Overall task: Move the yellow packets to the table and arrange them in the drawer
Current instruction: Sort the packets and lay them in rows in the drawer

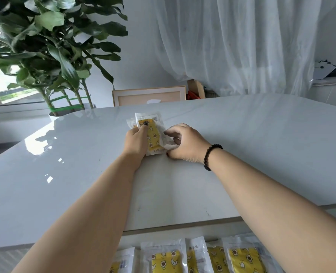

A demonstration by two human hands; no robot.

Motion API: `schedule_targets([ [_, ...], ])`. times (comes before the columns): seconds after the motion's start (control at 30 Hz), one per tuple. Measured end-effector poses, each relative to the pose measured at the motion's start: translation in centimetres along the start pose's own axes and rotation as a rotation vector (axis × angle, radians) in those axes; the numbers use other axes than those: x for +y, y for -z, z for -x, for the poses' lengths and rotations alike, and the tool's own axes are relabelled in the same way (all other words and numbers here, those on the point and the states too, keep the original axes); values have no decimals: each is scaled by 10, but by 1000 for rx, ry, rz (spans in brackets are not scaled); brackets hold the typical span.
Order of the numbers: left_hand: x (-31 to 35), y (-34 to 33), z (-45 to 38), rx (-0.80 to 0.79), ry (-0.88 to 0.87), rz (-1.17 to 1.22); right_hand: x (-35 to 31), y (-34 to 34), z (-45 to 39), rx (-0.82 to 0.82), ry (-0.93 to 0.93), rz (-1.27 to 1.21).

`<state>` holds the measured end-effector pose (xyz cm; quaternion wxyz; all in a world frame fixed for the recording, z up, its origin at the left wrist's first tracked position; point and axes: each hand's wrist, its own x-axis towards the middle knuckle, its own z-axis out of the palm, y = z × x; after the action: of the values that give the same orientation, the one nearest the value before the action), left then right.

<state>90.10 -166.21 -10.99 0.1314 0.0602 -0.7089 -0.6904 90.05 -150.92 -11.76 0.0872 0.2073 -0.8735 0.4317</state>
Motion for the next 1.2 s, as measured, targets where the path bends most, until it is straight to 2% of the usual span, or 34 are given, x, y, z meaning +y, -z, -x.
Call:
schedule_targets([
  [0.07, -1, 2, -2, 48, -2, 15, -2, 0, 0, 105, 90, 148],
  [0.17, -2, 4, -3, 66, 4, 53, -7, 5, -2, 443, 211, 116],
  [0.23, -2, 5, -2, 64, -3, 47, -11, 12, -3, 642, 155, -76],
  [0.3, -2, 4, -2, 58, -20, 31, -13, 17, -4, 737, 46, -373],
  [0.4, -1, 1, 3, 11, -71, -1, -10, 17, -3, 701, -61, -621],
  [0.5, 1, -2, 8, -83, -108, -37, -5, 13, -2, 611, -125, -668],
  [0.6, 3, -3, 15, -204, -147, -62, -4, 11, -2, 562, -111, -682],
  [0.7, 3, -5, 19, -323, -198, -197, -3, 11, -2, 537, -112, -724],
  [0.77, 2, -6, 19, -344, -185, -273, -4, 12, -1, 525, -109, -760],
  [0.93, 0, -7, 17, -312, -189, -285, 0, 14, -4, 550, -134, -708],
  [1.0, 0, -5, 16, -246, -195, -230, 1, 15, -5, 536, -109, -713],
  [1.1, 4, 0, 13, -77, -171, -19, 5, 16, -7, 533, -121, -778],
  [1.2, 7, 8, 9, 33, -157, 190, 8, 15, -9, 460, -127, -750],
])
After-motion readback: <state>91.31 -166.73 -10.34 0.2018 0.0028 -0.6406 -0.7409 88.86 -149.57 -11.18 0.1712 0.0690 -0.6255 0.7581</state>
